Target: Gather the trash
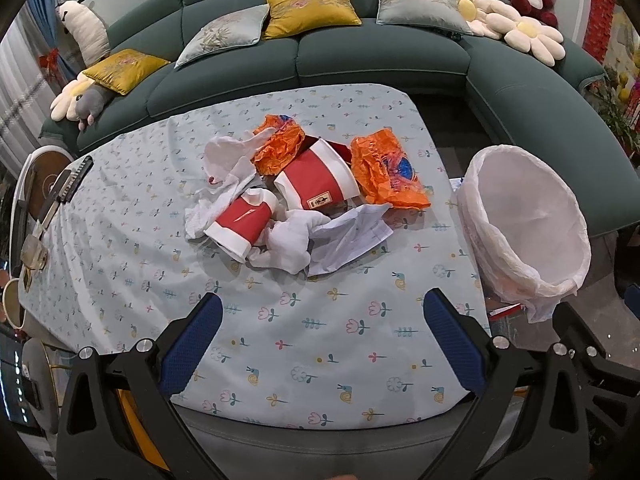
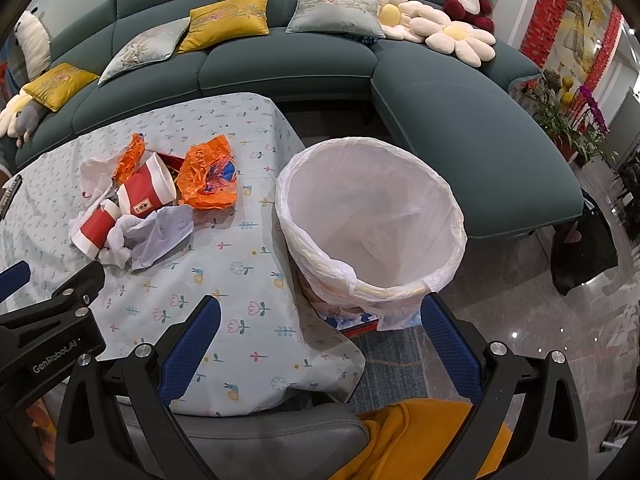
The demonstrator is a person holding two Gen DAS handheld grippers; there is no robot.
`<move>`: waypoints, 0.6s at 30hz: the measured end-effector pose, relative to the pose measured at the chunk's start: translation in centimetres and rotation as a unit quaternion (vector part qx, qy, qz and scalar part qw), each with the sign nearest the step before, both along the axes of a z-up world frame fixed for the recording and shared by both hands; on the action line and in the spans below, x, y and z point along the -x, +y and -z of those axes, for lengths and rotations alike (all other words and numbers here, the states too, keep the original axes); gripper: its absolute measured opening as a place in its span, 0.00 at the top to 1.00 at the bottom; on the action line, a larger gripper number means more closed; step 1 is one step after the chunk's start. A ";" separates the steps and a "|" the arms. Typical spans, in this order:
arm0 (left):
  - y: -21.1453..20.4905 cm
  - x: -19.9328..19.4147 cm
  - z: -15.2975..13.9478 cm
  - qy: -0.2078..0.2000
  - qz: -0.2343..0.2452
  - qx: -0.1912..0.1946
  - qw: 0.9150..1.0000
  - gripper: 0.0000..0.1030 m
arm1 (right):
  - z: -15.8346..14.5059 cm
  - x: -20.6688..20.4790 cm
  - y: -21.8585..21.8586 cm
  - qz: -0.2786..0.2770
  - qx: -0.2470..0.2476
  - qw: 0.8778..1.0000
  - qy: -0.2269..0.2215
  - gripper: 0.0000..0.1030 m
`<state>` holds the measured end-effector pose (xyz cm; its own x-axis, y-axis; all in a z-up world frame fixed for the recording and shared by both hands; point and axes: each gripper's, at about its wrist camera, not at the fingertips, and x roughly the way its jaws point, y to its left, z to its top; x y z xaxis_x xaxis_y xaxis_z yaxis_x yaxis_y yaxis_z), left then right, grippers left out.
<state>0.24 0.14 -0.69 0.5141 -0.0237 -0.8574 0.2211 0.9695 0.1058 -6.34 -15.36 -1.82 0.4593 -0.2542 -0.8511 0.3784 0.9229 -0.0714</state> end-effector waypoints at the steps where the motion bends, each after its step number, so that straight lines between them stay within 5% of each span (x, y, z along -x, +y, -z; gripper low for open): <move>1: 0.0 0.0 -0.1 0.000 0.002 0.001 1.000 0.07 | -0.1 0.0 -0.1 0.001 0.000 1.000 0.000 0.07; 18: 0.2 1.1 -1.0 -0.012 0.023 0.008 1.000 0.07 | -1.6 0.7 0.5 0.008 0.012 1.000 -0.012 0.07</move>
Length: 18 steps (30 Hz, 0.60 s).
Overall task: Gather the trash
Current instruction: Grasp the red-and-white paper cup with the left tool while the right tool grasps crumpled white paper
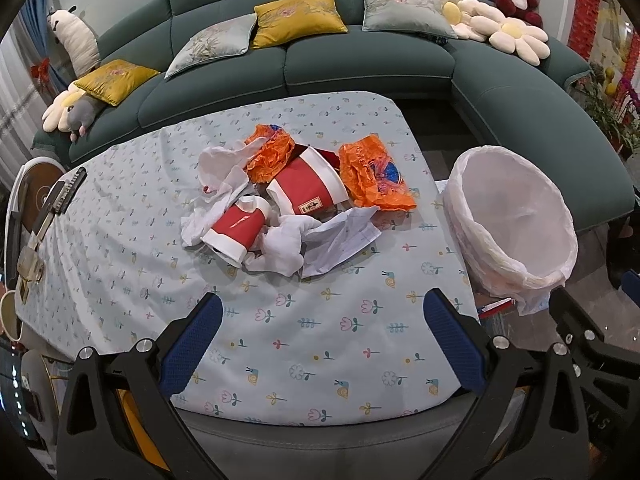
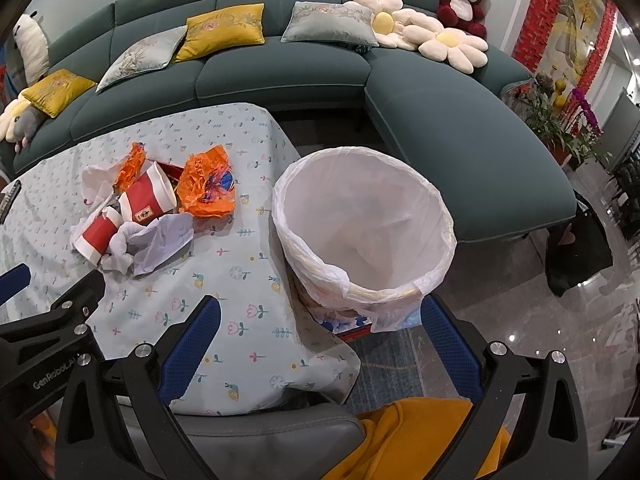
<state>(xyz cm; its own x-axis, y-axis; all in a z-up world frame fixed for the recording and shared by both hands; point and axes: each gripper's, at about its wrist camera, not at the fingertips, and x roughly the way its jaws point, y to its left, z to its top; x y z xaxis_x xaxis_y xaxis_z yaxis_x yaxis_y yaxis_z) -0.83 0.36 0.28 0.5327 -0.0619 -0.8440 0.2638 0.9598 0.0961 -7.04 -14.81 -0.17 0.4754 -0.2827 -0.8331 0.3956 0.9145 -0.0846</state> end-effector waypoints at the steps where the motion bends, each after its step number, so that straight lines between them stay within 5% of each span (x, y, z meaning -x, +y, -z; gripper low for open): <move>1: 0.1 0.0 -0.1 -0.003 0.000 -0.001 1.000 0.07 | -0.1 0.0 0.0 0.001 0.002 1.000 -0.002 0.07; 11: 3.3 -1.5 -0.1 -0.014 -0.030 0.026 0.999 0.07 | -0.6 -1.7 1.0 -0.002 0.010 1.000 -0.005 0.07; 18: 7.5 -4.3 1.6 0.016 -0.056 0.042 0.997 0.07 | 0.7 -5.1 2.7 -0.018 -0.014 1.000 0.005 0.07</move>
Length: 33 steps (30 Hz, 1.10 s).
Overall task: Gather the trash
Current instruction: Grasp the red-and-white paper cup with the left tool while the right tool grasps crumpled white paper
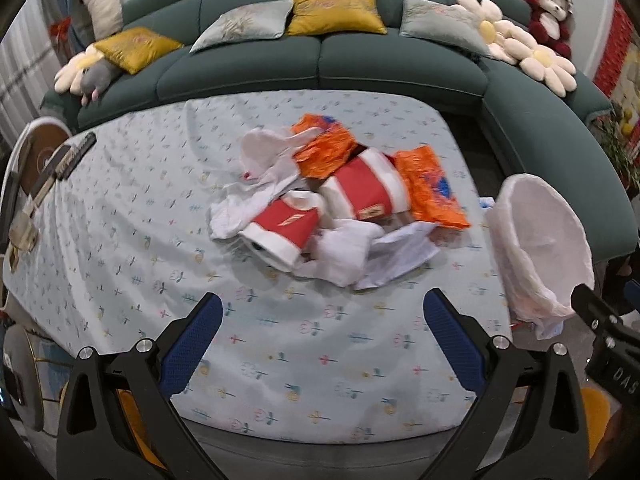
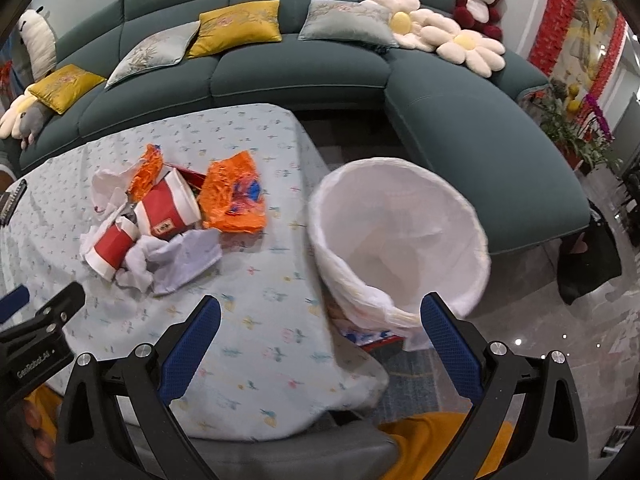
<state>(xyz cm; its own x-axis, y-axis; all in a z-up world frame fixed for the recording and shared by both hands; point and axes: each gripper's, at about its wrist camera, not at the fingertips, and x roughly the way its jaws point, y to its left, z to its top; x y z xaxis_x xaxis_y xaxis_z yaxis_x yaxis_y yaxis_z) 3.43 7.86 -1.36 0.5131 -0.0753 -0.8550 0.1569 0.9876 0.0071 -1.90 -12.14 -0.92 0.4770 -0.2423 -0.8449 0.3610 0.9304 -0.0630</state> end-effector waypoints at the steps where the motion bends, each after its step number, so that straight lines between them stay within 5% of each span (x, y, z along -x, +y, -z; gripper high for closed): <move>1: 0.5 -0.2 0.2 -0.001 -0.003 0.000 1.000 0.07 | 0.2 -0.4 0.3 -0.002 -0.001 1.000 -0.001 0.07; 9: 3.5 -3.2 2.3 0.007 -0.022 -0.013 1.000 0.07 | 2.2 -5.8 3.4 -0.035 -0.020 0.999 0.011 0.14; 21: 3.1 -6.3 4.5 0.040 -0.007 0.049 0.998 0.07 | 5.5 -9.3 5.8 -0.054 -0.027 0.997 0.043 0.23; 29: 5.5 -7.3 5.9 0.047 -0.054 0.028 0.997 0.07 | 6.6 -10.0 5.0 -0.036 -0.047 0.997 0.054 0.25; 33: 7.2 -8.5 6.3 0.056 -0.088 0.055 0.993 0.12 | 7.2 -10.4 5.4 -0.038 -0.051 0.996 0.057 0.28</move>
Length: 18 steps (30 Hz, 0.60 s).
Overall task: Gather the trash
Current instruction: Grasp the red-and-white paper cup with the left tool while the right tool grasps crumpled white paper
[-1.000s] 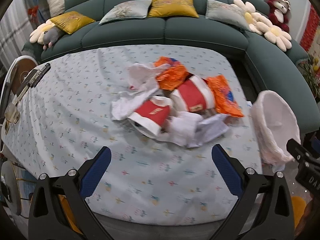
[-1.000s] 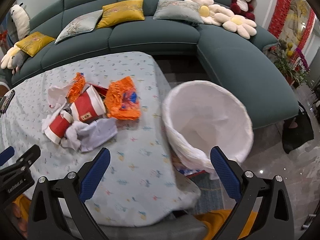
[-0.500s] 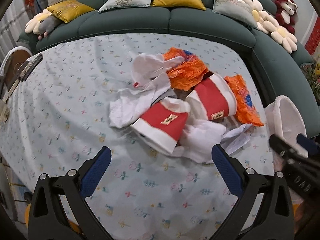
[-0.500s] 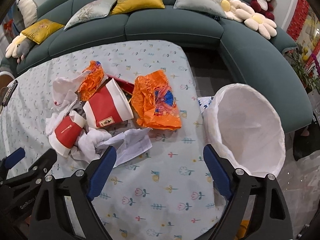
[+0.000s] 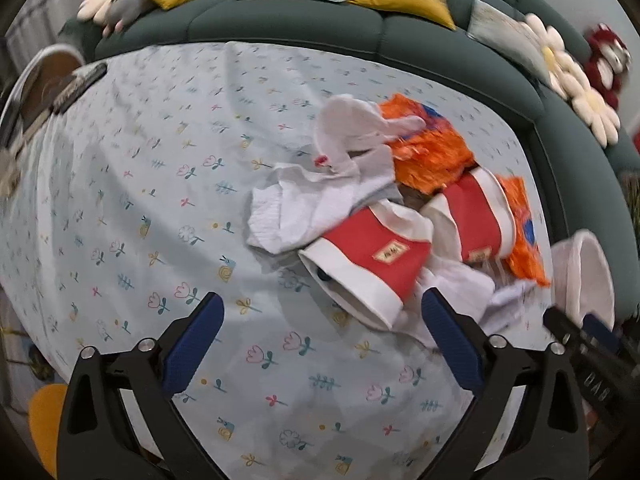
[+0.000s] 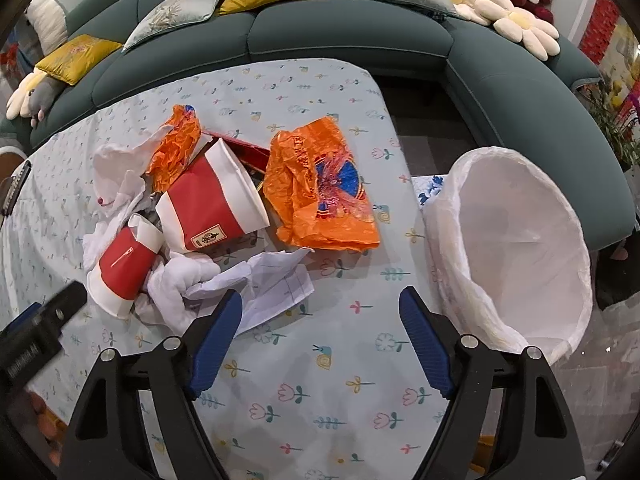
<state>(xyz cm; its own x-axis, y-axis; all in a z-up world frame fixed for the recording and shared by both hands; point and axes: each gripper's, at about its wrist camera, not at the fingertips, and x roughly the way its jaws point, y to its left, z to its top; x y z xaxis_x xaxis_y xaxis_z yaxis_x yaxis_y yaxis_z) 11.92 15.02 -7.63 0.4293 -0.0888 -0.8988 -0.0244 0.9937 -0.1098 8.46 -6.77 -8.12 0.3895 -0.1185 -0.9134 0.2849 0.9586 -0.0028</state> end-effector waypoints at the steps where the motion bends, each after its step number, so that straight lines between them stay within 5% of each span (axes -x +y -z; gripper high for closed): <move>1: 0.0 -0.2 0.1 0.003 -0.001 0.003 1.000 0.13 | 0.2 -0.2 0.1 0.001 -0.004 1.000 0.002 0.30; 6: -0.9 -1.6 1.4 0.035 0.010 0.028 0.999 0.19 | 1.1 -1.0 0.3 0.002 -0.016 1.000 0.007 0.31; 18: -1.7 -3.1 3.2 0.086 -0.007 0.107 0.990 0.68 | 2.6 -2.6 -0.1 0.032 -0.087 0.996 0.017 0.46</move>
<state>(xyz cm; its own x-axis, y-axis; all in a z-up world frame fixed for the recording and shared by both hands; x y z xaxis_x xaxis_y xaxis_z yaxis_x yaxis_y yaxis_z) 14.99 13.33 -10.85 0.2741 -0.2811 -0.9197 -0.0738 0.9474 -0.3115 11.07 -6.83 -10.69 0.3555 0.0182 -0.9345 0.3484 0.9252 0.1506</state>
